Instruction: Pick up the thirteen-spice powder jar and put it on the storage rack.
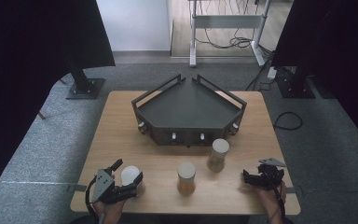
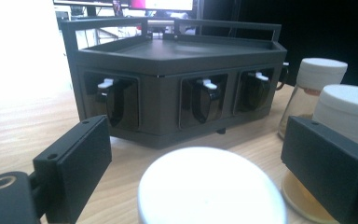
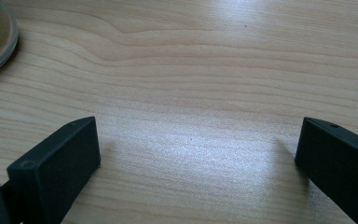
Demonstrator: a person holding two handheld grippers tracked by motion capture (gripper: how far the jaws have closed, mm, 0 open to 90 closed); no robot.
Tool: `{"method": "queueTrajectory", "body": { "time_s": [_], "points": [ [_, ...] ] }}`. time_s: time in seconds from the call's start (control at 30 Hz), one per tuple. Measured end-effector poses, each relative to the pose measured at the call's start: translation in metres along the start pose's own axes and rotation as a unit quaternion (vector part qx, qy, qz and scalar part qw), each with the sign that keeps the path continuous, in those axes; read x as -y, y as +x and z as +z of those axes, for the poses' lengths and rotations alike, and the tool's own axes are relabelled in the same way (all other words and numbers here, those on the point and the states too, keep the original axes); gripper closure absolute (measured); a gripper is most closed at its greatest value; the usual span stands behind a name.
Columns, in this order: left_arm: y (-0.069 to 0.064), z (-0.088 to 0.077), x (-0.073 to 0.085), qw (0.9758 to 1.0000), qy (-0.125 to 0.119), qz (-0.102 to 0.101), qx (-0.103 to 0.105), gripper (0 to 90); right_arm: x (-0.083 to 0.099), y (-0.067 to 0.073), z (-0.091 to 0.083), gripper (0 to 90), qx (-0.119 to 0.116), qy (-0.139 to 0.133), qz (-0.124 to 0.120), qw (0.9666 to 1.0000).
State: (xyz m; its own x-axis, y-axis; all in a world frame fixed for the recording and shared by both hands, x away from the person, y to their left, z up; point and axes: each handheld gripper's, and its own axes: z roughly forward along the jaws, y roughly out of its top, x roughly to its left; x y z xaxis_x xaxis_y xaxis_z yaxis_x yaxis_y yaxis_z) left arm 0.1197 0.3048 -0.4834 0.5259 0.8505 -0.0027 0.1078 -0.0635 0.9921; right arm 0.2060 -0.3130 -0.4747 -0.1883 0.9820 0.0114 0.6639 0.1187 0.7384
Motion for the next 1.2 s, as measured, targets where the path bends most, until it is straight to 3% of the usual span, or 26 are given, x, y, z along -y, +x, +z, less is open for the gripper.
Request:
{"method": "queueTrajectory", "body": {
  "time_s": [1.03, 1.13, 1.2],
  "points": [
    [-0.009, -0.005, 0.019, 0.9994, 0.020, -0.021, -0.016, 9.8, 0.000, -0.001, 0.000, 0.0, -0.001, 0.000, -0.001, 1.0000],
    [-0.008, -0.005, 0.019, 0.9994, 0.025, -0.018, -0.013, 14.2, 0.000, -0.001, 0.000, 0.0, -0.001, 0.000, -0.001, 1.0000],
    [-0.005, -0.005, 0.019, 0.9995, 0.028, -0.014, -0.004, 26.0, 0.000, -0.001, 0.000, 0.0, -0.001, 0.000, -0.001, 1.0000]
  ]
}}
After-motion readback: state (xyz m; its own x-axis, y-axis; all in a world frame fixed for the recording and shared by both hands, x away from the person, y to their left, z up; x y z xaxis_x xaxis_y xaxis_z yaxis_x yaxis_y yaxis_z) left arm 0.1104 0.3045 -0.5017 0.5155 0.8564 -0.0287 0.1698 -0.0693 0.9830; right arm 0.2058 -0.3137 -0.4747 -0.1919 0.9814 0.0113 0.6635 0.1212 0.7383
